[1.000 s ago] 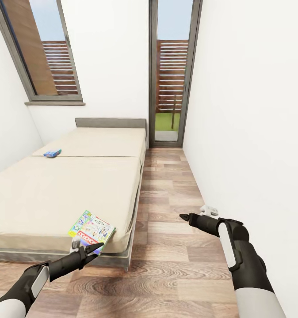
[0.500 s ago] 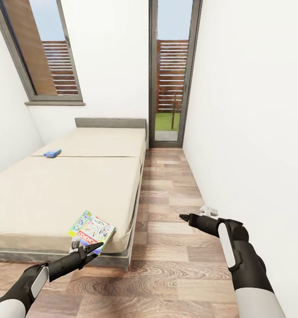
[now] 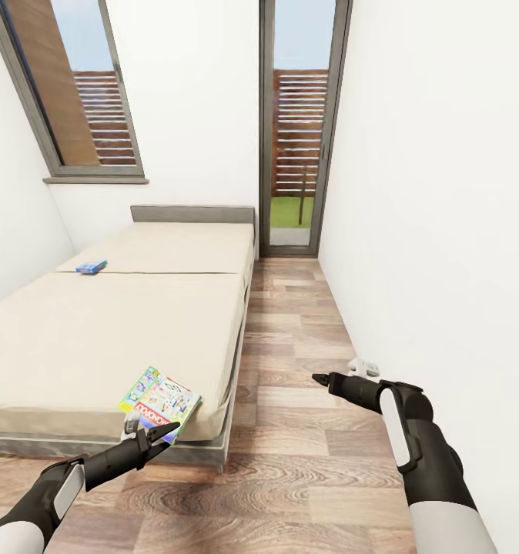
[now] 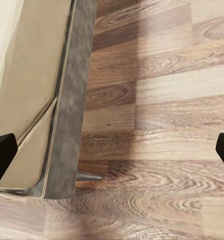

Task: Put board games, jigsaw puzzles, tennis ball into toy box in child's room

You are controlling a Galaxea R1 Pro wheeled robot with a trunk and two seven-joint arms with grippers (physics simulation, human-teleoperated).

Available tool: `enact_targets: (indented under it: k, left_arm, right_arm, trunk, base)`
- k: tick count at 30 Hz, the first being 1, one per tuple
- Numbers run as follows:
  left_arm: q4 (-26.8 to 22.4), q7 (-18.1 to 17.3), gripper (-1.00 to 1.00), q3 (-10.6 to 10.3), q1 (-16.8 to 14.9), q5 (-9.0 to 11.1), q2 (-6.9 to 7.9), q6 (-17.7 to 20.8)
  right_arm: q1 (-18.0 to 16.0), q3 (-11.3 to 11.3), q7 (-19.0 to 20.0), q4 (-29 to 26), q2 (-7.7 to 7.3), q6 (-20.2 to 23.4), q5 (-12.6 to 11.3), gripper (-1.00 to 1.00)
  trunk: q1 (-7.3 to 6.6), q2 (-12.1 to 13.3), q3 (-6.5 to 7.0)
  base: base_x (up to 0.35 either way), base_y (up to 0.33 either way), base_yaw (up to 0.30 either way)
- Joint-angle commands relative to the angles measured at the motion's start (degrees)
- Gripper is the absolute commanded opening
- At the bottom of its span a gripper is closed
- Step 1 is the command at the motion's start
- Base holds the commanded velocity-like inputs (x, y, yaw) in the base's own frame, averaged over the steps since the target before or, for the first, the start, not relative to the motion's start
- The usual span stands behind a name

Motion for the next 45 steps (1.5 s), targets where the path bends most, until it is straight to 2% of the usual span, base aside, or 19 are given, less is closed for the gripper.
enact_targets:
  k: [1,8,19,45]
  left_arm:
    - [0.0,-0.11,1.0,0.06,-0.05,0.13,0.0,0.47]
    - [0.0,-0.11,1.0,0.14,-0.07,0.19,0.25,0.48]
    - [-0.01,-0.2,1.0,3.75,-0.03,0.13,0.46,0.52]
    - [-0.03,0.12,1.0,4.06,-0.02,-0.05,0.43,0.43]
  right_arm:
    - [-0.04,-0.17,0.12,-0.01,0.06,0.31,-0.16,1.0]
    - [-0.04,-0.14,0.12,0.07,0.06,0.26,-0.16,1.0]
    - [-0.04,-0.1,0.12,0.08,0.06,0.26,-0.16,1.0]
    - [-0.04,-0.09,0.12,0.08,0.06,0.23,-0.16,1.0]
  trunk:
    - [-0.01,-0.02,-0.05]
    - [-0.01,-0.02,-0.05]
    - [-0.01,-0.02,-0.05]
    - [-0.01,-0.02,-0.05]
  base:
    - [0.0,0.0,0.0]
    - [0.0,0.0,0.0]
    - [0.0,0.0,0.0]
    - [0.0,0.0,0.0]
